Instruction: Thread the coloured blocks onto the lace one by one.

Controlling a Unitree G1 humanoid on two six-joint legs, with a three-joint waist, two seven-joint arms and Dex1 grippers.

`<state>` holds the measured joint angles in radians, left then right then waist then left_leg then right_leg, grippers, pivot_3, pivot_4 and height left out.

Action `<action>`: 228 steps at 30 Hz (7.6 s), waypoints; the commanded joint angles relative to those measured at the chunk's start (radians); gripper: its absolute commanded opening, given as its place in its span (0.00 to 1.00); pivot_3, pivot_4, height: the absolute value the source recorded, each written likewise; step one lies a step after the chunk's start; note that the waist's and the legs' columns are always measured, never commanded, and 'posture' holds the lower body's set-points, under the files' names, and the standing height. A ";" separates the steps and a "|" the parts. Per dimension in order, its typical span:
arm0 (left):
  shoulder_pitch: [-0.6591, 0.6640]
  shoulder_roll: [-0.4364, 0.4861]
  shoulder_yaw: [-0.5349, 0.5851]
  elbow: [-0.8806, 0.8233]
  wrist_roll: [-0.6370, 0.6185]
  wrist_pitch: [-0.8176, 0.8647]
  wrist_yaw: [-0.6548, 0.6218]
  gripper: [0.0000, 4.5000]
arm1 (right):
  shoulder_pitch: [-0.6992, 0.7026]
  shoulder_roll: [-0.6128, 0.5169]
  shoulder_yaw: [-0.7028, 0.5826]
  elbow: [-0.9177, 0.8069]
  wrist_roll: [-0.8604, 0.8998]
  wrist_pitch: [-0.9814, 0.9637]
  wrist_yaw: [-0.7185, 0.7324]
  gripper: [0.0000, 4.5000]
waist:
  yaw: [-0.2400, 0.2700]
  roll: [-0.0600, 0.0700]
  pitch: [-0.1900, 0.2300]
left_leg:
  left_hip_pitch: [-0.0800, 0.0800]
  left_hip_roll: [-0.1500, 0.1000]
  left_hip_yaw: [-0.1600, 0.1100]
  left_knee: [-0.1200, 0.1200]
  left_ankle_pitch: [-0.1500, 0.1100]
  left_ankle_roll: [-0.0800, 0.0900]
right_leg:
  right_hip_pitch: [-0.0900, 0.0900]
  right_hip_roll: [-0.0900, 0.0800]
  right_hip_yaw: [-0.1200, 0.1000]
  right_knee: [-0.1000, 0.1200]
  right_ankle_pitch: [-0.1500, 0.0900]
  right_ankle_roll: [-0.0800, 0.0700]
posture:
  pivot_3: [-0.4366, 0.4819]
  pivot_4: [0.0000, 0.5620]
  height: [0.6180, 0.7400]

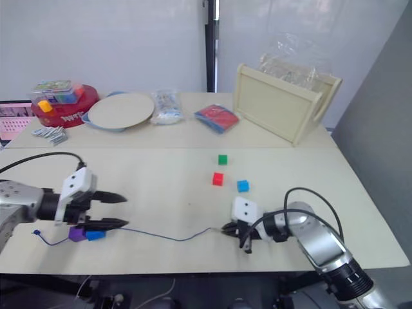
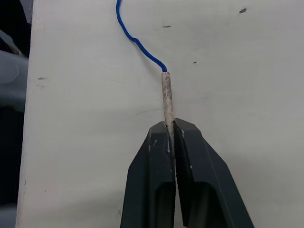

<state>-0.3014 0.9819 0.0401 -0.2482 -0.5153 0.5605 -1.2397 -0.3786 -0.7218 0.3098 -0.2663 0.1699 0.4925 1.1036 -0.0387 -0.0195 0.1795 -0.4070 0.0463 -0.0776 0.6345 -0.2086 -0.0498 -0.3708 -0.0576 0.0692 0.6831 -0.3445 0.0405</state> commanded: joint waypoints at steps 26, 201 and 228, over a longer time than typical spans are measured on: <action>-0.138 -0.529 -0.373 0.209 0.247 -0.229 0.158 0.69 | -0.052 -0.005 0.061 -0.119 -0.036 0.135 -0.064 0.00 | 0.003 0.000 0.000 | -0.002 -0.001 -0.001 0.007 0.000 0.000 | 0.001 0.000 0.000 0.001 0.000 0.000 | 0.48 0.27 1.00; 0.051 -0.353 -0.189 -0.026 0.143 -0.100 0.185 0.00 | -0.288 0.049 0.044 0.616 -0.040 -0.606 0.403 0.87 | -0.002 0.001 0.000 | -0.002 -0.001 -0.001 0.007 0.001 -0.001 | 0.002 -0.001 0.000 -0.001 0.000 0.000 | 0.48 0.27 1.00; -0.044 -0.455 -0.319 0.041 0.207 -0.126 0.215 0.00 | -0.184 0.073 0.027 0.393 -0.053 -0.313 0.275 0.30 | -0.001 0.001 -0.001 | -0.001 -0.001 -0.001 0.008 0.001 -0.001 | 0.002 -0.001 0.000 0.001 0.000 0.000 | 0.48 0.27 1.00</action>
<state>-0.3462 0.5191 -0.2870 -0.1996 -0.3131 0.4559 -1.0196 -0.5701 -0.6365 0.3460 0.1552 0.1193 0.1738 1.3784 -0.0399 -0.0189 0.1790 -0.4081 0.0452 -0.0786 0.6420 -0.2081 -0.0507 -0.3686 -0.0584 0.0695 0.6840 -0.3443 0.0408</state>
